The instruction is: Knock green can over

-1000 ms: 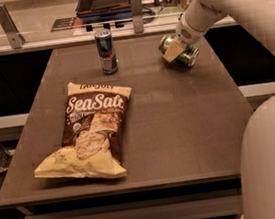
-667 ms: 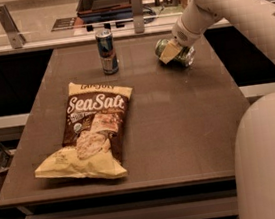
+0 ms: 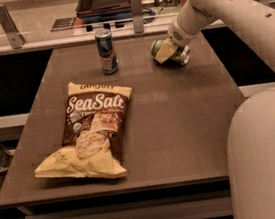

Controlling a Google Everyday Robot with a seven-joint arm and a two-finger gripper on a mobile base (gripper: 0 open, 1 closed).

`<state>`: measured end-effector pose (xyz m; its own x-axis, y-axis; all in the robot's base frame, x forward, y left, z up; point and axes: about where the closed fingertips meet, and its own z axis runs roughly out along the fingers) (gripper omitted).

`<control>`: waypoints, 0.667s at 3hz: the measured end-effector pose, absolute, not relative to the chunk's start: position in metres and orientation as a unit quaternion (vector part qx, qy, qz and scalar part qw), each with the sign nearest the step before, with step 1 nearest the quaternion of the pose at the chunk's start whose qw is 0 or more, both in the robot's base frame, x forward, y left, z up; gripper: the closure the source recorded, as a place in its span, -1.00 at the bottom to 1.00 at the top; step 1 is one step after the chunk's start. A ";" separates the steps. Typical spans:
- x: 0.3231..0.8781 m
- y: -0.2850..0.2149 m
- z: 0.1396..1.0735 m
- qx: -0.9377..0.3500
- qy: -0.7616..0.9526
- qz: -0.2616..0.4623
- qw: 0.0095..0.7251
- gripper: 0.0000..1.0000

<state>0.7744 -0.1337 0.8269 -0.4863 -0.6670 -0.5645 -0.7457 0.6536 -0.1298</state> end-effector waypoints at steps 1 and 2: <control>0.774 -0.134 0.835 -0.411 0.859 0.066 0.297 1.00; 0.774 -0.133 0.835 -0.411 0.859 0.067 0.297 0.66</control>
Offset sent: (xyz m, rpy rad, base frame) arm 0.0001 0.0002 0.0071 0.0002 -0.0001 0.0003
